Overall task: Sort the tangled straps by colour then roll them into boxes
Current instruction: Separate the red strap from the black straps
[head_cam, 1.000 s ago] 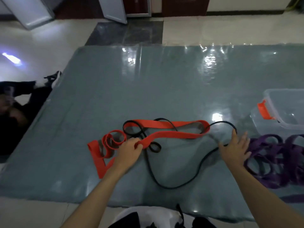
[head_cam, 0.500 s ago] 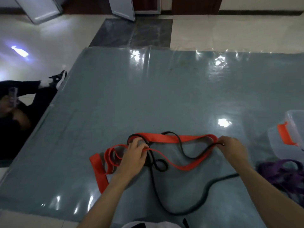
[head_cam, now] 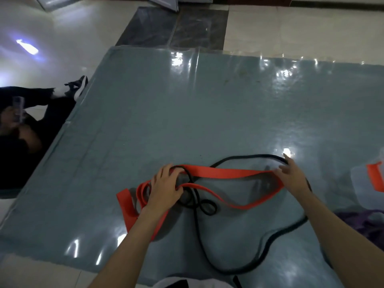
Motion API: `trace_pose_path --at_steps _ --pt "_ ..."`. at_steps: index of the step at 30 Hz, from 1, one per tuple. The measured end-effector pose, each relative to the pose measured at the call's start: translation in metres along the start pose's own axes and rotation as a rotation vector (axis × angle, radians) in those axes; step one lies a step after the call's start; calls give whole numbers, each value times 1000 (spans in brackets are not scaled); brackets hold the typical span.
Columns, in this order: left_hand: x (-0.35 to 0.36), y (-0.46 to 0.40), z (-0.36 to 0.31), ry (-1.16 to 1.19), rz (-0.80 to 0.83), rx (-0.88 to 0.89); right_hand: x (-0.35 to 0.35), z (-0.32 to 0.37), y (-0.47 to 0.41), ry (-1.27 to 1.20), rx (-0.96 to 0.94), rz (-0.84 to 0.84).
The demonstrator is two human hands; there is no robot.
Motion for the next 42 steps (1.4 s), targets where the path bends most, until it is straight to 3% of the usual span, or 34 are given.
trace_pose_path --at_steps 2,5,8,11,19,24,28,31,33,38,42 --pt "0 -3 13 31 7 -108 14 -7 3 149 -70 28" --pt "0 -3 29 47 147 -269 30 -8 15 411 -49 86" --pt "-2 -2 40 -68 273 -243 36 6 28 515 -58 118" --pt "-2 -1 48 -108 344 -195 46 26 35 357 -94 122" --pt "-23 8 62 258 71 -198 74 114 92 -476 -54 265" --pt "-44 0 95 568 -183 -135 72 142 133 -595 -163 276" --pt "-74 13 88 653 -222 -25 72 152 163 -608 -227 264" --pt "-78 28 69 701 -70 11 80 151 182 -630 -237 295" --pt "-64 36 65 615 26 31 88 148 190 -635 -219 307" --pt "-8 42 75 272 180 -58 112 126 195 -369 -84 387" --pt "43 31 82 335 464 -50 130 93 194 -159 113 525"
Point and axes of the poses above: each hand's wrist, its own y-axis away from the middle knuckle, its own x-axis out of the palm, z = x × y, the point moved 5 cm from there along -y, towards the middle knuckle, and after that the axes turned 6 degrees about -y, right-handed, at the moved point
